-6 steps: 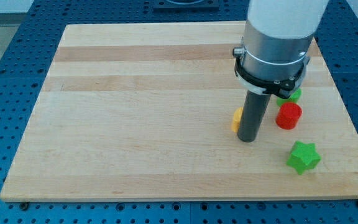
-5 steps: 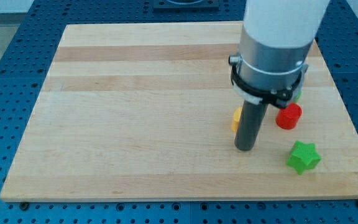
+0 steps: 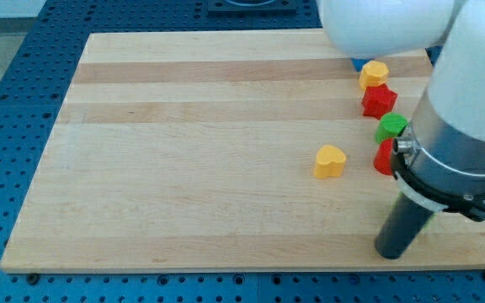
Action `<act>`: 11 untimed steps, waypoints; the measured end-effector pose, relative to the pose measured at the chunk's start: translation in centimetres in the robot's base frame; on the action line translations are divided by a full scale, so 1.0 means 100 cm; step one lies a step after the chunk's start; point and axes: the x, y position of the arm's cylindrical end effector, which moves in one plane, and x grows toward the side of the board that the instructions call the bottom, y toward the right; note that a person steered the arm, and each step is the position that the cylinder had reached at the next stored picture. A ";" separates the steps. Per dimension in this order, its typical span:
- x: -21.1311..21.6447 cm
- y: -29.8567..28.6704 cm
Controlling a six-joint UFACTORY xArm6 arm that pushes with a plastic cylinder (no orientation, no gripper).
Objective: Push green star into red circle
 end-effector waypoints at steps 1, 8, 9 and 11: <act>0.000 0.001; -0.003 0.028; -0.003 0.041; -0.003 0.048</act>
